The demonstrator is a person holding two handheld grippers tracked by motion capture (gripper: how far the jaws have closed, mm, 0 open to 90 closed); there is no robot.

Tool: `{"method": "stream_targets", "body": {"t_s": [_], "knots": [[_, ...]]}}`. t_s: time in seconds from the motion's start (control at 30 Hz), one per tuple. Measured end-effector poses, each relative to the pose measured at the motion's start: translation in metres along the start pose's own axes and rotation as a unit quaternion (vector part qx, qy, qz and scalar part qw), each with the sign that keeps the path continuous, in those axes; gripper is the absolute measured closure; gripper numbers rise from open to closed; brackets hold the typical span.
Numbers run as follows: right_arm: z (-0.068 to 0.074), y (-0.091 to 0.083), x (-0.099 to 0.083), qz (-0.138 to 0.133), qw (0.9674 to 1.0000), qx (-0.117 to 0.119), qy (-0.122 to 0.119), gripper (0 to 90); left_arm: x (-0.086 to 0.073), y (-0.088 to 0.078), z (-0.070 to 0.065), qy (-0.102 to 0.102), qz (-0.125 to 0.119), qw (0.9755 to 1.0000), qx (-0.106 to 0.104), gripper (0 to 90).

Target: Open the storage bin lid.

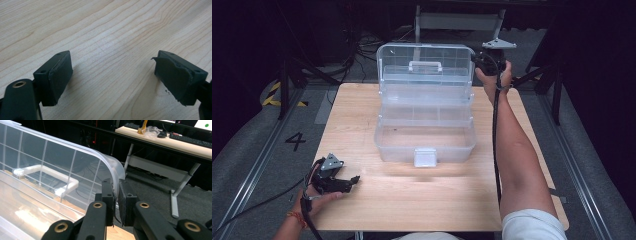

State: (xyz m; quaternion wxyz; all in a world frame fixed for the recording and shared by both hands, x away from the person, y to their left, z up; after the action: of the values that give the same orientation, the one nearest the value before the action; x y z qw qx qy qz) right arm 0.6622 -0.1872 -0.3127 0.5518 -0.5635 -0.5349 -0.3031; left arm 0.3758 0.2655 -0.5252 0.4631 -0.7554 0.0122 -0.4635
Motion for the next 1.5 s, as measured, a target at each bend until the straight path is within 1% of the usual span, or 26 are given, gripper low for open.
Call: {"method": "stream_targets", "body": {"t_s": [0.1,0.13,0.3,0.37,0.4,0.47,0.7,0.93,1.03,1.17,1.5], "knots": [[-0.001,0.002,0.0,0.0,1.0,0.001,0.004,84.2,0.0,0.0,0.0,-0.001,0.0,1.0,0.0,15.3],[-0.001,0.002,0.0,0.001,1.0,0.001,0.006,84.2,-0.001,0.0,-0.001,-0.007,0.001,1.0,-0.003,15.3],[-0.001,0.006,0.0,0.008,1.0,0.003,0.005,84.1,0.0,0.0,-0.001,-0.005,0.0,1.0,-0.002,15.3],[-0.001,0.008,0.0,0.011,0.9999,0.001,0.002,84.1,0.0,0.0,0.0,-0.002,0.001,1.0,-0.001,15.2],[-0.001,0.009,0.0,0.012,0.9999,0.0,0.001,84.0,0.0,0.0,-0.001,-0.006,-0.001,1.0,-0.003,15.3],[-0.001,0.009,0.0,0.013,0.9999,-0.001,0.0,84.0,0.0,0.0,-0.001,-0.007,0.0,1.0,-0.003,15.3],[-0.001,0.017,0.0,0.023,0.9997,-0.007,-0.008,83.7,0.0,0.0,-0.001,-0.004,0.0,1.0,-0.002,15.3],[0.0,0.02,0.001,0.03,0.9994,-0.008,-0.014,83.4,0.0,0.0,-0.001,-0.004,0.003,1.0,-0.003,15.3],[0.0,0.022,0.001,0.035,0.9993,-0.008,-0.012,83.2,0.0,0.0,-0.001,-0.004,0.003,1.0,-0.003,15.2],[0.0,0.025,-0.001,0.043,0.9988,-0.01,-0.021,82.4,0.0,-0.001,-0.001,-0.004,0.005,1.0,-0.004,15.2],[0.0,0.03,-0.001,0.051,0.9982,-0.013,-0.028,81.7,0.0,-0.001,-0.001,-0.004,0.005,1.0,-0.005,15.3]]}}
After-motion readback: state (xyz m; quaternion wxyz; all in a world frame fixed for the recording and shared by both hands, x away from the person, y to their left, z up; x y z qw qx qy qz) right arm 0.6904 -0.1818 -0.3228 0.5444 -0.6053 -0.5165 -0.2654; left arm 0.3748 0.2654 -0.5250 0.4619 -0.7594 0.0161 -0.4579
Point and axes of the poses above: each handheld gripper's, and its own axes: y roughly forward along the jaws, x roughly out of its top, z roughly to its left, the point moved 6 cm from there along y, roughly forward along the jaws, and after that the axes turned 11 degrees about -x, right-handed, at the moved point
